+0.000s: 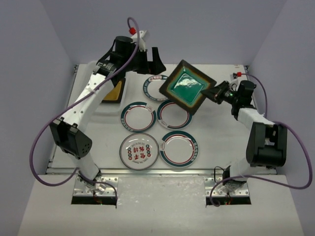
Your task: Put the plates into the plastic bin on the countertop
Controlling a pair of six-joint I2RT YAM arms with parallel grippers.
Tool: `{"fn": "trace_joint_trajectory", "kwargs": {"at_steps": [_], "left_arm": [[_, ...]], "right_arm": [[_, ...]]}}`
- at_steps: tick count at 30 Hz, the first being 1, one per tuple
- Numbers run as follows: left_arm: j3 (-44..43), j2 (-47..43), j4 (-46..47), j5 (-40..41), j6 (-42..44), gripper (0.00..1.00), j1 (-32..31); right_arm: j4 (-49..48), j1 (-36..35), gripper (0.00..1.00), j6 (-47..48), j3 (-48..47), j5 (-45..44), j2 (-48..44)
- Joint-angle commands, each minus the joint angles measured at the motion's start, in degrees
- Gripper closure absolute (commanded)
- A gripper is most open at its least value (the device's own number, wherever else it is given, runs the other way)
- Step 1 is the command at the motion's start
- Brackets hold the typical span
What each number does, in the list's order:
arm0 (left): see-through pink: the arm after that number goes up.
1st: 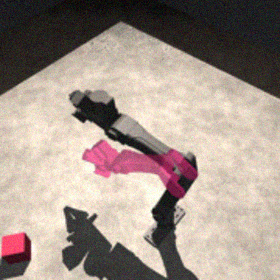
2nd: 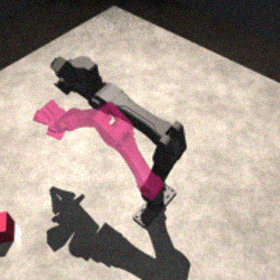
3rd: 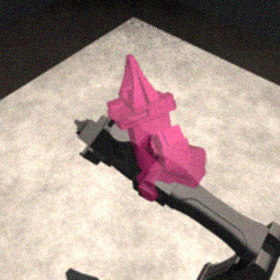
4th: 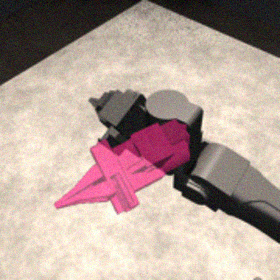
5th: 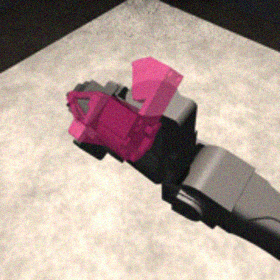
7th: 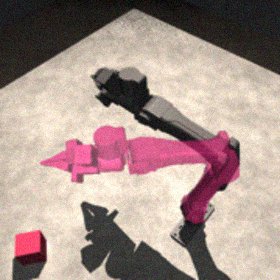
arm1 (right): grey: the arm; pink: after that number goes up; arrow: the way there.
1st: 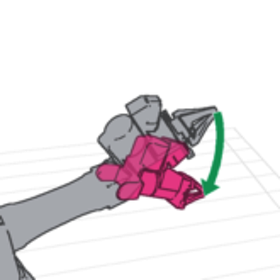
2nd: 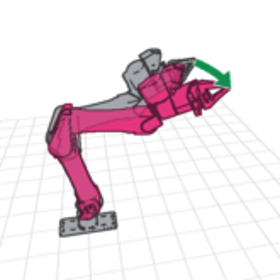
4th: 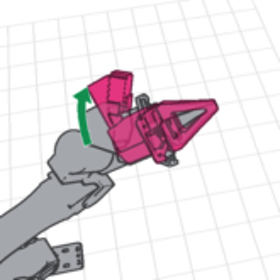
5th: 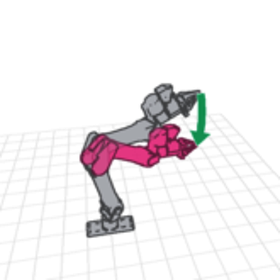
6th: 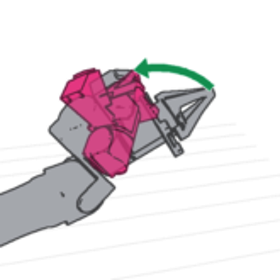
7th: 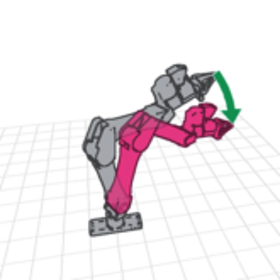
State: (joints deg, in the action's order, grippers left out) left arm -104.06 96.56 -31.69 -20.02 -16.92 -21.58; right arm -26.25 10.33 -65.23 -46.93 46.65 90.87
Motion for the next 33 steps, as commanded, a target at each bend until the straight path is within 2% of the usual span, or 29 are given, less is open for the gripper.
{"fn": "trace_joint_trajectory", "kwargs": {"at_steps": [1, 3, 6, 9, 11, 13, 14, 15, 16, 18, 19, 24, 25, 27, 28, 29, 31, 32, 33], "left_arm": [[-9.93, 5.65, -16.08, 10.33, 11.68, 0.00, -5.39], [-6.52, 4.18, -15.29, 8.74, 10.84, 0.00, -6.69], [2.71, -0.35, -8.05, 3.26, 8.22, 0.00, -7.70], [6.04, -2.18, -8.65, 6.66, 6.66, 0.02, -7.78], [7.52, -3.81, -7.86, 5.75, 6.14, 0.06, -7.78], [9.20, -5.62, -5.68, 2.78, 5.24, 0.18, -7.78], [10.32, -6.71, -4.88, 1.06, 4.80, 0.31, -7.75], [12.02, -8.00, -2.89, -0.66, 3.68, 0.50, -7.69], [12.67, -8.41, -2.30, -0.97, 3.19, 0.61, -7.69], [13.72, -9.11, -0.82, -0.34, 2.16, 0.94, -7.69], [14.43, -9.43, -0.03, 0.75, 1.84, 0.99, -7.61], [15.74, -10.17, 3.38, 0.77, 0.30, 1.00, -7.48], [16.21, -10.44, 4.47, 0.10, 0.18, 1.00, -6.95], [17.84, -11.18, 6.97, -3.01, 0.05, 1.00, -4.91], [19.89, -11.78, 8.53, -8.32, -0.94, 1.00, -1.88], [23.26, -12.70, 13.25, -17.73, -3.98, 1.00, 3.61], [27.14, -13.41, 19.84, -28.42, -8.90, 1.00, 11.23], [27.66, -13.50, 21.76, -28.62, -9.69, 1.00, 13.75], [27.15, -13.50, 22.37, -32.39, -9.40, 1.00, 17.10]], "right_arm": [[1.05, -4.28, 1.00, 7.68, -1.86, 13.71, -8.77], [-1.64, -4.38, 1.00, 6.22, -1.05, 15.00, -8.92], [-7.15, -4.98, 1.00, 3.44, 0.38, 17.37, -8.16], [-18.43, -5.44, 1.00, -2.81, 2.28, 21.11, -7.43], [-21.96, -5.91, 1.00, -6.38, 2.57, 22.27, -7.11], [-27.50, -6.28, 1.00, -10.06, 2.69, 22.37, -6.49], [-29.21, -6.36, 1.00, -10.91, 2.63, 22.30, -6.24], [-31.02, -6.56, 1.00, -12.93, 2.62, 21.97, -6.03], [-31.59, -6.65, 1.00, -13.35, 2.53, 21.82, -5.87], [-32.28, -7.34, 1.00, -13.69, 1.84, 21.99, -5.35], [-32.28, -7.66, 1.00, -13.77, 1.60, 22.07, -5.19], [-32.26, -9.51, 1.00, -13.88, 1.10, 22.40, -3.22], [-32.59, -9.51, 0.94, -14.11, 0.94, 22.45, -2.70], [-33.79, -9.45, 0.75, -14.74, 0.53, 22.55, -1.67], [-34.74, -9.45, 0.63, -15.70, 0.19, 22.62, -1.03], [-35.83, -9.45, 0.50, -17.55, -0.30, 22.68, -0.16], [-41.37, -9.45, 0.41, -21.28, -1.75, 22.88, 2.71], [-41.55, -9.53, 0.41, -23.15, -1.79, 23.05, 2.79], [-45.32, -9.38, 0.29, -25.31, -2.60, 23.20, 4.34]]}}
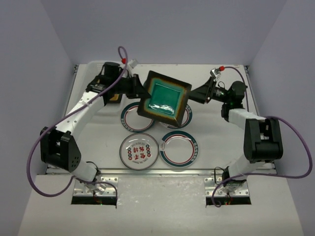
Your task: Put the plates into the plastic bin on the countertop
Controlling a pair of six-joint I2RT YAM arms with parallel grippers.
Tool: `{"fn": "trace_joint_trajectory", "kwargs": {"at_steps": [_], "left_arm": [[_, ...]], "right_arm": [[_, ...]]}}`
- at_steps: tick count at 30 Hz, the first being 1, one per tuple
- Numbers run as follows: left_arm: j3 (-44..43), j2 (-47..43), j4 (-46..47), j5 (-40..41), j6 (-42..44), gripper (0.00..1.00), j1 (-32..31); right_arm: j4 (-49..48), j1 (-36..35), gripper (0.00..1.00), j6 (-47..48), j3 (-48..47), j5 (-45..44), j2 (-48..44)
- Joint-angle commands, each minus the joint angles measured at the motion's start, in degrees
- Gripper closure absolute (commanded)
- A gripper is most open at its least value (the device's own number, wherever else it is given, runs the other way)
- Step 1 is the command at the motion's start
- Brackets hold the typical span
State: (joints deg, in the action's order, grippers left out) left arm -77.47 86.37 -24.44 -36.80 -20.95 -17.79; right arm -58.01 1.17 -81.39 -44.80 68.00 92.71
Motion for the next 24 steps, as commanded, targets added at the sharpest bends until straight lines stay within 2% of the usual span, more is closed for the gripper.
{"fn": "trace_joint_trajectory", "kwargs": {"at_steps": [1, 3, 5, 8, 11, 13, 15, 17, 20, 24], "left_arm": [[-0.49, -3.09, 14.54, -17.22, -4.37, 1.00, 15.01], [-4.12, -2.39, 11.93, -18.12, -2.75, 1.00, 18.67], [-6.75, -1.86, 11.17, -19.41, -2.73, 1.00, 22.27], [-12.37, 0.06, 8.30, -18.14, -1.26, 1.00, 29.92], [-16.08, 3.80, 6.71, -18.86, 0.57, 1.00, 35.05], [-23.85, 7.14, -4.88, -10.98, 6.74, 1.00, 35.93], [-34.55, 13.32, -14.96, 3.13, 16.05, 1.00, 36.23], [-39.29, 17.50, -19.78, 8.62, 20.43, 1.00, 37.94], [-47.11, 21.36, -21.71, 7.80, 24.26, 1.00, 40.07], [-52.28, 26.48, -21.30, 5.63, 25.51, 1.00, 41.14]], "right_arm": [[-14.73, -0.05, 0.26, -10.16, -4.86, 1.87, 3.33], [-15.55, 0.62, 0.19, -11.18, -4.14, 2.13, 4.49], [-15.48, 1.49, 0.02, -11.25, -2.94, 1.99, 4.42], [-14.29, 3.10, 0.01, -10.93, -0.68, 1.77, 3.42], [-7.82, 3.13, 0.01, -5.32, -0.39, 1.73, 2.07], [-1.10, 3.07, 0.01, -2.18, -0.63, 1.14, 1.14], [6.06, 3.11, 0.01, 2.84, -0.98, 0.47, -0.57], [13.02, 2.89, 0.01, 8.33, -1.33, -1.33, -2.20], [30.08, 2.53, 0.01, 21.35, -2.78, -5.11, -5.18], [37.24, 1.67, 0.01, 27.86, -4.42, -7.77, -6.55]]}}
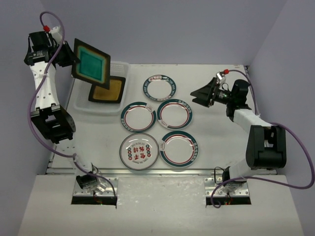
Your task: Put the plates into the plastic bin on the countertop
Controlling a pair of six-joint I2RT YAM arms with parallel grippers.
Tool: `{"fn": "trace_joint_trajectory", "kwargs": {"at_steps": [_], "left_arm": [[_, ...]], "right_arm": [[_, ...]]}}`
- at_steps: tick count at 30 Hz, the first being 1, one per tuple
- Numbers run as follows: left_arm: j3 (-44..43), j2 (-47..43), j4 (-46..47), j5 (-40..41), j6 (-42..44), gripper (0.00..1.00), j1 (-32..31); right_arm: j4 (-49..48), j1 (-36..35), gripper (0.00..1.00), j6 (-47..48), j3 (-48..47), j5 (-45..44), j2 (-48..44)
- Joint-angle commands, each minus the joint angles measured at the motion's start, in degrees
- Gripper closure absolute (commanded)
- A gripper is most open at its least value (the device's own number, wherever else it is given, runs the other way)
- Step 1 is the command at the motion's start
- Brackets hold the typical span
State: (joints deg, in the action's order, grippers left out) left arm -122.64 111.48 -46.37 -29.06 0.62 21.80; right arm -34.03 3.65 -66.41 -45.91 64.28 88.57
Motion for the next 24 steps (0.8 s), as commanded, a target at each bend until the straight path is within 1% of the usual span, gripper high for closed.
{"fn": "trace_joint_trajectory", "kwargs": {"at_steps": [1, 4, 7, 11, 18, 20, 23, 24], "left_arm": [[-7.58, 2.48, 0.69, -2.69, 4.07, 1.00, 1.58], [-8.21, 6.49, 1.04, -5.34, 4.85, 1.00, 1.47], [-11.37, 11.61, -0.04, -10.61, 4.92, 1.00, 1.25], [-12.80, 14.32, -0.65, -14.28, 5.44, 1.00, -0.04], [-15.17, 20.80, -2.94, -7.52, 5.57, 1.00, -2.93], [-15.17, 21.31, -2.68, -7.14, 5.04, 1.00, -3.02], [-12.04, 20.97, -2.46, -5.03, 4.04, 1.00, -3.35], [-10.43, 20.53, -2.24, -3.72, 4.08, 0.95, -3.56]], "right_arm": [[13.43, -0.96, 0.01, 12.94, -3.46, -3.93, -2.50], [14.39, -1.14, 0.01, 13.44, -3.35, -4.40, -2.79], [16.06, -1.83, 0.01, 14.73, -3.80, -5.24, -2.47], [18.12, -2.73, 0.01, 16.40, -4.71, -6.07, -1.31], [18.47, -3.24, 0.01, 16.95, -4.37, -6.71, -0.62], [18.56, -3.30, 0.01, 17.03, -4.35, -6.83, -0.77], [18.25, -3.30, 0.01, 16.92, -4.37, -7.11, -0.55], [18.01, -3.30, 0.01, 16.73, -4.37, -7.06, -0.44]]}}
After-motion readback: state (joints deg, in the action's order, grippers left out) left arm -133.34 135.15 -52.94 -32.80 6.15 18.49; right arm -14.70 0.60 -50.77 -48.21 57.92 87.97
